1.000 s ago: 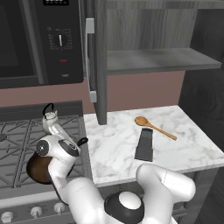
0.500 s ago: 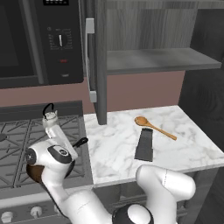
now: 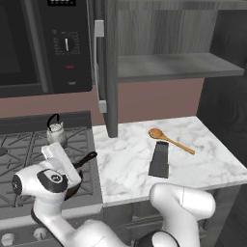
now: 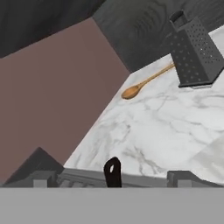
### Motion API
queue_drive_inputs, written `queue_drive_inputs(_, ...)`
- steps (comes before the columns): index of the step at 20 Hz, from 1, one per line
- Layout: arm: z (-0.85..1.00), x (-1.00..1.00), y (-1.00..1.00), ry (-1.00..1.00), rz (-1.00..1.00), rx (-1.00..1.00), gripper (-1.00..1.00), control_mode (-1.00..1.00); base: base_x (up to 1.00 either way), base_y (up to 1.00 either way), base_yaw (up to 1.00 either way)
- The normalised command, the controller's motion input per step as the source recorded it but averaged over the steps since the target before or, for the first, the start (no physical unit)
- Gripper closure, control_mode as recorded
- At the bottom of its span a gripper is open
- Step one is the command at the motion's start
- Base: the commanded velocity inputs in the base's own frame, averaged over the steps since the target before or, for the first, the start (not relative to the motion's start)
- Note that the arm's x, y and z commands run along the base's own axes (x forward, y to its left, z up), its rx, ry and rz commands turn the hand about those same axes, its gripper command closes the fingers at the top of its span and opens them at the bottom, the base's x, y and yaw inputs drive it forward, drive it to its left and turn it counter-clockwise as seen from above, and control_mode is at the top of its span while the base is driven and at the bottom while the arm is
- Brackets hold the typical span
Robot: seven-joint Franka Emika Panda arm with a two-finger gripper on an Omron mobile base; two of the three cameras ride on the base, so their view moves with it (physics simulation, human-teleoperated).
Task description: Pick the pan from the cabinet and place it on the stove. Then turn on the stove burner for the pan.
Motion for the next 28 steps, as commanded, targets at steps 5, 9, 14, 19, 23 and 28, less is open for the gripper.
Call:
queue_drive_inputs(5, -0.02, -0.57, 0.23, 0.0, 0.0, -0.18, -1.0, -1.0, 0.0, 0.0, 0.0)
queue_drive_inputs(9, -0.06, -0.64, 0.12, -0.01, 0.0, -0.2, -1.0, -1.0, 0.0, 0.0, 0.0)
queue_drive_inputs(14, -0.13, -0.63, 0.0, 0.0, 0.0, -0.19, -1.0, -1.0, 0.0, 0.0, 0.0)
queue_drive_inputs(19, -0.2, -0.57, 0.0, 0.0, 0.02, -0.17, -1.0, -1.0, 0.0, 0.0, 0.0)
queue_drive_inputs(23, -0.2, -0.53, 0.0, 0.02, 0.05, -0.15, -1.0, -1.0, 0.0, 0.0, 0.0)
queue_drive_inputs(28, -0.23, -0.45, 0.0, 0.01, 0.08, -0.13, -1.0, -1.0, 0.0, 0.0, 0.0)
